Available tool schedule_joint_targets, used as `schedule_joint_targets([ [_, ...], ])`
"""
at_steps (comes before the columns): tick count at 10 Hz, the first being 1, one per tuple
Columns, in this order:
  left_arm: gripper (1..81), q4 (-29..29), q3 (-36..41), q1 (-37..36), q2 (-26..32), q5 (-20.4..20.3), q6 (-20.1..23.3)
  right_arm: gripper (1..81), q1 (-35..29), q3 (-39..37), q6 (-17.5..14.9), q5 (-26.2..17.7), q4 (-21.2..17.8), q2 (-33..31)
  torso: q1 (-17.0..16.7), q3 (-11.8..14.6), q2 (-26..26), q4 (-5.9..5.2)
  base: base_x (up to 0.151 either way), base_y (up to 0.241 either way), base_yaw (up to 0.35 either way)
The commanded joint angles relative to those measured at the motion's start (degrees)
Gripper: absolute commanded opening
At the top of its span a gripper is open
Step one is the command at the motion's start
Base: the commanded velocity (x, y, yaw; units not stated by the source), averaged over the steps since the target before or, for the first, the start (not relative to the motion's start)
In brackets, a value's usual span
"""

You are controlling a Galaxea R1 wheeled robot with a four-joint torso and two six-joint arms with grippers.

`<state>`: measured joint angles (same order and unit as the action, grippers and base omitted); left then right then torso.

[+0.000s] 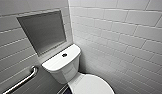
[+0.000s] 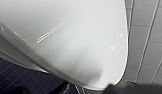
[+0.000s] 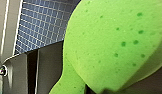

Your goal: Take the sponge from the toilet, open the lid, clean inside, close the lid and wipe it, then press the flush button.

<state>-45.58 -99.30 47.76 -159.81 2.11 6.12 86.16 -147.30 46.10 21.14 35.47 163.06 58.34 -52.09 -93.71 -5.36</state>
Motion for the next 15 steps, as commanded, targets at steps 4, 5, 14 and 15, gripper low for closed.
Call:
schedule_joint_targets([
  [4,81.1,-0.1,7.6,-11.0,1.9,-8.0,1.9,1.0,-0.9,0.0,-0.1,-1.9,1.3,-0.6,0.0,2.6,0.0,0.00,0.000,0.000,0.000],
  [5,81.1,-0.1,8.2,-11.2,2.3,-8.1,1.9,1.0,-0.9,0.0,-0.1,-1.9,1.3,-0.6,0.0,3.1,0.0,0.00,0.000,0.000,0.000],
  [14,81.1,0.0,15.6,-11.2,7.5,-17.3,-4.3,1.0,-0.9,0.0,-0.3,-1.9,1.3,-0.5,0.0,4.4,-0.1,0.00,0.000,0.000,0.000],
  [15,81.1,0.1,17.2,-11.2,8.7,-19.1,-5.2,1.0,-0.9,0.0,-0.3,-1.9,1.3,-0.4,0.0,4.4,-0.1,0.00,0.000,0.000,0.000],
])
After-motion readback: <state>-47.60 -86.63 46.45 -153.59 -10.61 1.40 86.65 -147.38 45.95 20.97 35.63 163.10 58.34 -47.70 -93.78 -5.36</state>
